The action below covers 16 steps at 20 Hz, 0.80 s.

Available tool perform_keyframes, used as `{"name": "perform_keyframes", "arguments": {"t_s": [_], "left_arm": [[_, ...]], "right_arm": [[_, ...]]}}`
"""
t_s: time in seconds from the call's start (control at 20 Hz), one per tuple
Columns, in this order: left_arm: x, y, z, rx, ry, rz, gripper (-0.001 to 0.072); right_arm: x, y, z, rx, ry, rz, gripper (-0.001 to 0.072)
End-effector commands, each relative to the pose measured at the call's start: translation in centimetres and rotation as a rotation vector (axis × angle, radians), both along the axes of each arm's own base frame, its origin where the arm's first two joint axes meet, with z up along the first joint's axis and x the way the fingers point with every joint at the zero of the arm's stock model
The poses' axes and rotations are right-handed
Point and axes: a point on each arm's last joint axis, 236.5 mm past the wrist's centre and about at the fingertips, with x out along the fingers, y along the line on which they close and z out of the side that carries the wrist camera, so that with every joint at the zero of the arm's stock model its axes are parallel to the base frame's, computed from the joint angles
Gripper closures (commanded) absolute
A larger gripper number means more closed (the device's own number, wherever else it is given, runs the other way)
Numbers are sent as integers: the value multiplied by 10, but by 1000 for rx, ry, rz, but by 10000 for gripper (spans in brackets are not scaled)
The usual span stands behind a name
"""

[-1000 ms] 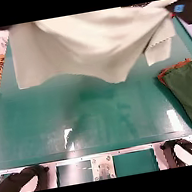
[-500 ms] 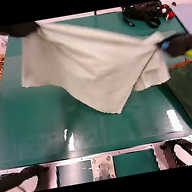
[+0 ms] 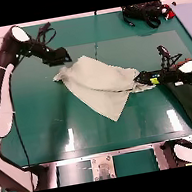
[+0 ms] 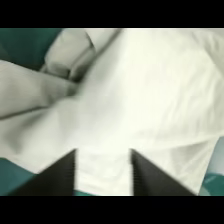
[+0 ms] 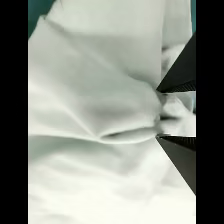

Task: Fold the shirts.

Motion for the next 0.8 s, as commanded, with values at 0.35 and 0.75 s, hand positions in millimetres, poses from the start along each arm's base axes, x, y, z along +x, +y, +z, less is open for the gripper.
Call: {"name": "perform_keyframes", "arguments": {"t_s": [0.35, 0.75], "left_arm": [[-110, -15, 8, 111, 276, -160, 685], [-227, -113, -58, -10, 291, -90, 369]], "right_arm": [[-19, -96, 3, 47, 138, -181, 387], [-12, -102, 4, 107, 126, -235, 386]]}}
